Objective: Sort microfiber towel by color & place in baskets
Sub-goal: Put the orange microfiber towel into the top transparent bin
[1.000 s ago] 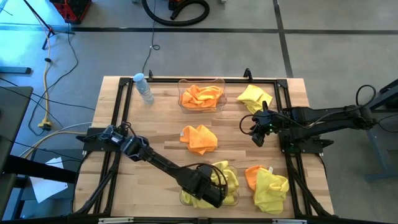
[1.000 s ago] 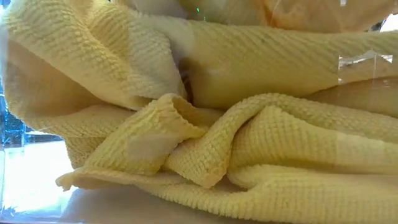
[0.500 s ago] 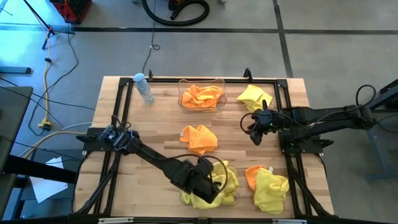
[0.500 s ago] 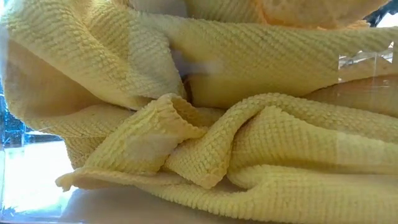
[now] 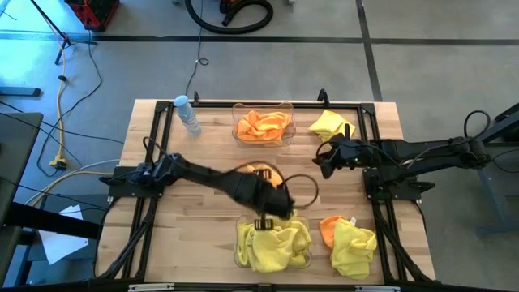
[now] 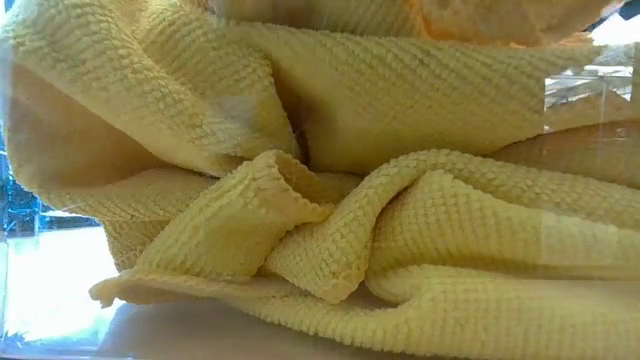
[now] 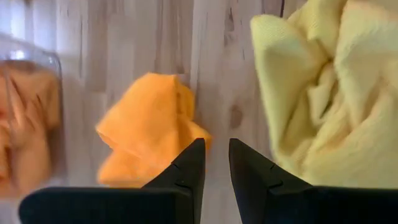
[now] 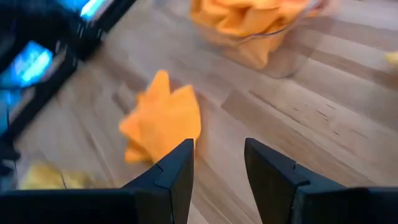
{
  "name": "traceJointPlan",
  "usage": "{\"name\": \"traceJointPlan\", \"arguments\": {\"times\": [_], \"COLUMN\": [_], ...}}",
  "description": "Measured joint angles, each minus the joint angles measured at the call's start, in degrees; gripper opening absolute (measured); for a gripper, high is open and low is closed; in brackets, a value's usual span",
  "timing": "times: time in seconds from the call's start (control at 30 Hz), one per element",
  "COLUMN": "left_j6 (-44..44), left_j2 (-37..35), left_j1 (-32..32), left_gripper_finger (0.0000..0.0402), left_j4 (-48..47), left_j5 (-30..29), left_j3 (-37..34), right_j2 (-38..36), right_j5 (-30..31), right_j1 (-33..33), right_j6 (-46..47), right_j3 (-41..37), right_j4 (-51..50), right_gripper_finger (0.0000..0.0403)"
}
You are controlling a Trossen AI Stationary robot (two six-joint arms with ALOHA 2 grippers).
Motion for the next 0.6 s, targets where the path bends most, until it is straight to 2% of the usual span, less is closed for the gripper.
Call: {"name": "traceJointPlan", "arguments": {"times": [0.2, 0.3, 0.37, 0.47, 0.6], "left_j6": [12.94, 15.29, 15.40, 15.14, 14.37], "left_j2": [-2.15, -4.35, -6.82, -12.73, -24.21], "left_j1": [4.25, 5.75, 6.64, 7.69, 8.92], "left_gripper_finger": [0.0060, 0.0060, 0.0060, 0.0060, 0.0060], "left_j4": [-4.18, -4.72, -3.18, 2.49, 15.59], "left_j5": [2.57, 2.67, 2.65, 2.59, 2.81], "left_j3": [-0.07, -0.22, -2.74, -12.08, -32.05], "right_j2": [0.42, 1.20, 2.14, 3.84, 6.49], "right_j5": [3.57, 3.67, 3.96, 4.55, 6.22], "right_j1": [0.04, 0.34, 1.01, 2.46, 4.10], "right_j6": [13.70, 19.25, 21.59, 22.04, 22.03], "right_j3": [0.00, 0.01, 0.01, 0.00, 0.00], "right_j4": [1.32, 2.60, 3.55, 7.06, 11.91], "right_gripper_finger": [0.0138, 0.0138, 0.0138, 0.0138, 0.0138]}}
